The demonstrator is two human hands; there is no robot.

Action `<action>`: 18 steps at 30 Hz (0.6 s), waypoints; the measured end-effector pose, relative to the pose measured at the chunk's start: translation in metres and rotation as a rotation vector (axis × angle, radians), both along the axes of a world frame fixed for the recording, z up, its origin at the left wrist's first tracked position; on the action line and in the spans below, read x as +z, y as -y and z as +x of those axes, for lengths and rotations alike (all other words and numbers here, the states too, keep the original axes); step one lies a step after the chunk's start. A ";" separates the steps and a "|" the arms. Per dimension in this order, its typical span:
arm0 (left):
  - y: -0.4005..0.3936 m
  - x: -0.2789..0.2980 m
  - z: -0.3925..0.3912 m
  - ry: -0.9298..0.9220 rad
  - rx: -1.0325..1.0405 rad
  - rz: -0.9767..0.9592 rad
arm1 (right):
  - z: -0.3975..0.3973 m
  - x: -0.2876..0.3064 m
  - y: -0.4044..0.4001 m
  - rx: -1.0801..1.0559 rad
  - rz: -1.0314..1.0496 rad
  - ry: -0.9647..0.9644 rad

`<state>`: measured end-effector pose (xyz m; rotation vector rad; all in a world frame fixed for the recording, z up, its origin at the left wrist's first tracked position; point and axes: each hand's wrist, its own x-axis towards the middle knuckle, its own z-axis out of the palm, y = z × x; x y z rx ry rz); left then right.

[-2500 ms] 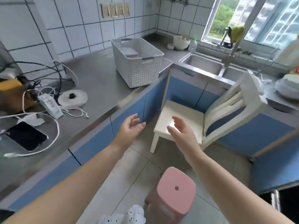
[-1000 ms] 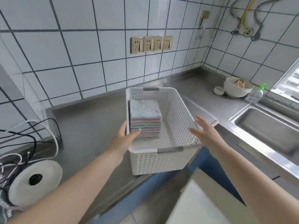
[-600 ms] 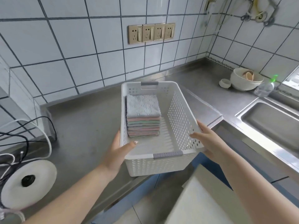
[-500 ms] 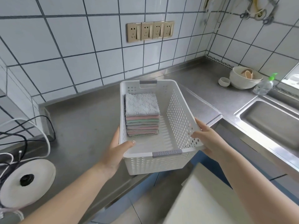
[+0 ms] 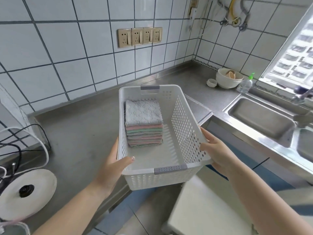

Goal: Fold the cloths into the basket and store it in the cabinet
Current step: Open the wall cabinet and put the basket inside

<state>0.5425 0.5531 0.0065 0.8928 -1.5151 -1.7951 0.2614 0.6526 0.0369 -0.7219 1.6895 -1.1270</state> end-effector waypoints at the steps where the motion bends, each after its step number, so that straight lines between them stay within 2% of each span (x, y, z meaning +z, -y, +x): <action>1: -0.004 0.002 0.006 0.001 -0.013 -0.008 | 0.007 0.001 -0.010 -0.004 -0.007 0.005; 8: -0.053 0.009 0.059 -0.024 -0.183 -0.072 | 0.080 0.012 -0.103 -0.124 -0.020 -0.056; 12: -0.075 0.001 0.095 0.031 -0.271 -0.064 | 0.136 0.013 -0.169 -0.207 -0.078 -0.003; 18: -0.129 0.004 0.136 -0.012 -0.566 -0.066 | 0.234 0.018 -0.285 -0.415 -0.139 0.068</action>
